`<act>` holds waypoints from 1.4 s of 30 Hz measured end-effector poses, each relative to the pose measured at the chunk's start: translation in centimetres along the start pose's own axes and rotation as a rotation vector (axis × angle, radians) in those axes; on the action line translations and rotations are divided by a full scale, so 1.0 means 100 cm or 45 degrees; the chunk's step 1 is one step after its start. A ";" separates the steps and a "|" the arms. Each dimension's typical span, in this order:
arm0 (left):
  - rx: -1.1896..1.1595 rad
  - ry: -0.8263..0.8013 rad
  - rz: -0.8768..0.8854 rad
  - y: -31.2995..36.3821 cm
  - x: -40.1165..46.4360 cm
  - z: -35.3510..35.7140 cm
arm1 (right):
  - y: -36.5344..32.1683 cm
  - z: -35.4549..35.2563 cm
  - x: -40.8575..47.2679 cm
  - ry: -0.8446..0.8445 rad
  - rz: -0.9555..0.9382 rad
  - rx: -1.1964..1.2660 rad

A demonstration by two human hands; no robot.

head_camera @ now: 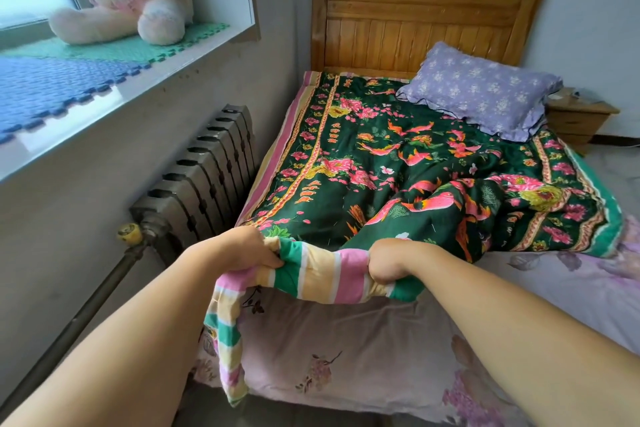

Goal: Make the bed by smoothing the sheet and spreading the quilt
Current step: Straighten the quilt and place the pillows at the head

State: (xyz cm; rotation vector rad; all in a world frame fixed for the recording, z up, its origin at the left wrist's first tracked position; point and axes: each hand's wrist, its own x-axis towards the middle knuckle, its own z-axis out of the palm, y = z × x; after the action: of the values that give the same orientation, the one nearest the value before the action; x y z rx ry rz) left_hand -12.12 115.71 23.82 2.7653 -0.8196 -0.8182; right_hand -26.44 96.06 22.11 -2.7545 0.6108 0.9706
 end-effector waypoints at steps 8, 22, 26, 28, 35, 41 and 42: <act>0.029 -0.030 0.009 0.000 0.004 0.001 | 0.005 0.010 0.005 0.006 0.035 -0.002; 0.123 0.046 0.183 -0.033 0.023 0.030 | -0.004 -0.004 0.025 -0.051 -0.054 -0.115; 0.134 0.106 0.257 -0.046 0.026 0.053 | -0.010 -0.009 0.030 -0.098 -0.076 -0.147; 0.132 0.157 0.253 -0.053 0.029 0.067 | -0.011 -0.013 0.031 -0.093 -0.087 -0.135; -0.158 0.368 -0.448 -0.067 0.020 0.103 | -0.007 -0.033 0.029 -0.042 -0.034 0.060; -0.796 0.659 -0.484 -0.075 0.024 0.093 | -0.013 -0.020 0.034 -0.141 0.029 0.043; -0.733 0.730 -0.421 -0.076 0.023 0.083 | -0.015 -0.018 0.036 -0.154 0.034 0.021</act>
State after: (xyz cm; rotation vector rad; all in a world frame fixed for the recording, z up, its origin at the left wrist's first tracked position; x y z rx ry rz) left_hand -11.49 121.03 13.60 2.4108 -0.0097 -0.2033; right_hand -22.26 95.71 21.28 -2.6559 0.6339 1.1234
